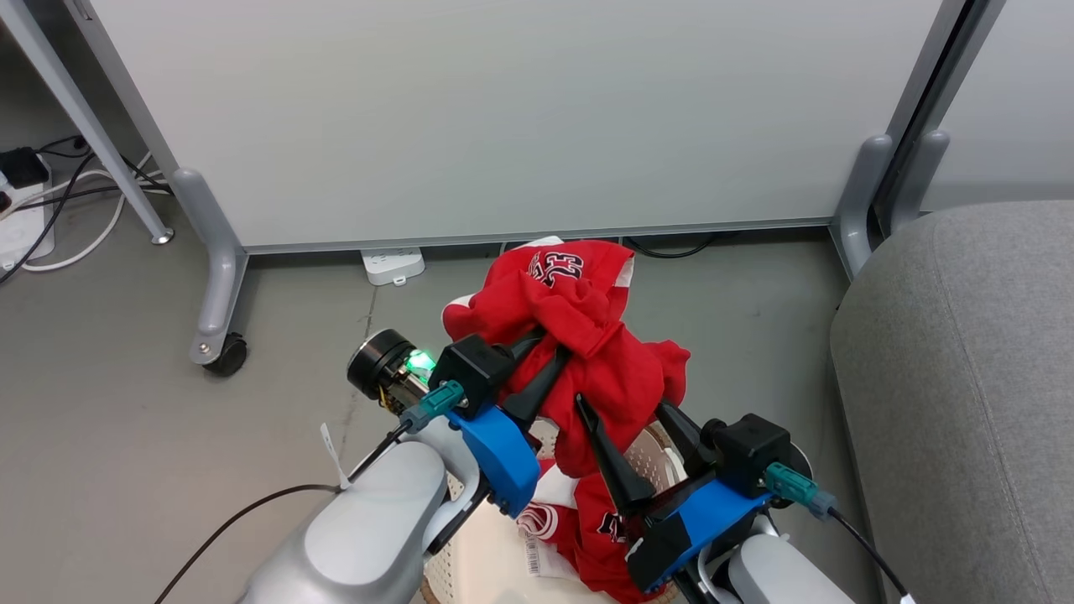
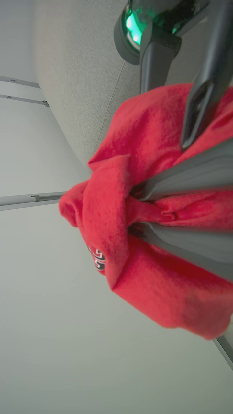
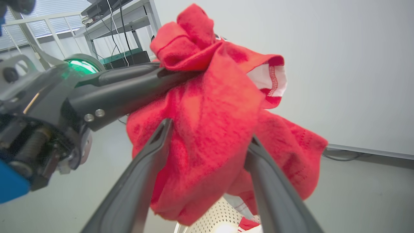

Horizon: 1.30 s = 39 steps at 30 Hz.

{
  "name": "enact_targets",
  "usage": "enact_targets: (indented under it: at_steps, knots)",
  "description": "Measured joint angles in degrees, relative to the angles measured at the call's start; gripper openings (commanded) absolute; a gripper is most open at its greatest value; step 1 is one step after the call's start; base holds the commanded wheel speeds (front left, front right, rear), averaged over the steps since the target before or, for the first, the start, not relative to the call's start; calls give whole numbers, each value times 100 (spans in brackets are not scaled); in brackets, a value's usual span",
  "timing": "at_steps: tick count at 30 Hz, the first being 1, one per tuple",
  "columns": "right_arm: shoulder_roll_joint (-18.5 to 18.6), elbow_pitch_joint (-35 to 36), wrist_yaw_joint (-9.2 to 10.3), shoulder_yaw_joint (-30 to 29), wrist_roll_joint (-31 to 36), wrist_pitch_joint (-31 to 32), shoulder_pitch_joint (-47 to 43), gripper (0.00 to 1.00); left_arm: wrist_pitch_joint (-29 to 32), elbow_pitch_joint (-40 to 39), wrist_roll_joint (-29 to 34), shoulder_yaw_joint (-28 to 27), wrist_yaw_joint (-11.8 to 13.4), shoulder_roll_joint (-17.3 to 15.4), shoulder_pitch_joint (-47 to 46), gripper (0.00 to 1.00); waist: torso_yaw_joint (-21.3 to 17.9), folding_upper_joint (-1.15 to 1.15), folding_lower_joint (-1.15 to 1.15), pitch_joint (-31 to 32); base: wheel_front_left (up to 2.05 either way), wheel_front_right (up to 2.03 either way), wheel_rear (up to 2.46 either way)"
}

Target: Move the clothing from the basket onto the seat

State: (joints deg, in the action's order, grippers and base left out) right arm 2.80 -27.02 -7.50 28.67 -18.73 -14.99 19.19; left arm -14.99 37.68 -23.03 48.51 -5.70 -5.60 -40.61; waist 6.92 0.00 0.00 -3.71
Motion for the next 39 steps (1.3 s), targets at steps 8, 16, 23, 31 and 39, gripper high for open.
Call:
enact_targets:
  at_steps: [8,16,23,31,39]
  knots:
    - [0,-36,0,33,-81,0,68,0,0,13,47,-34,-31,43,0,0,-11,0,0,16,0,0,0]
    - [0,-43,0,32,-98,0,68,0,0,19,85,-60,-49,62,8,0,-24,0,-1,49,0,0,0]
    - [0,-53,0,29,-97,0,60,0,0,27,107,-86,-53,74,30,0,-33,0,-1,72,0,0,0]
    - [0,-70,0,27,-91,0,52,0,0,23,110,-158,-59,96,74,100,-28,0,-1,99,0,0,0]
    - [0,-87,0,4,-52,0,36,0,0,55,167,-185,-59,103,74,100,-26,0,-1,82,0,0,0]
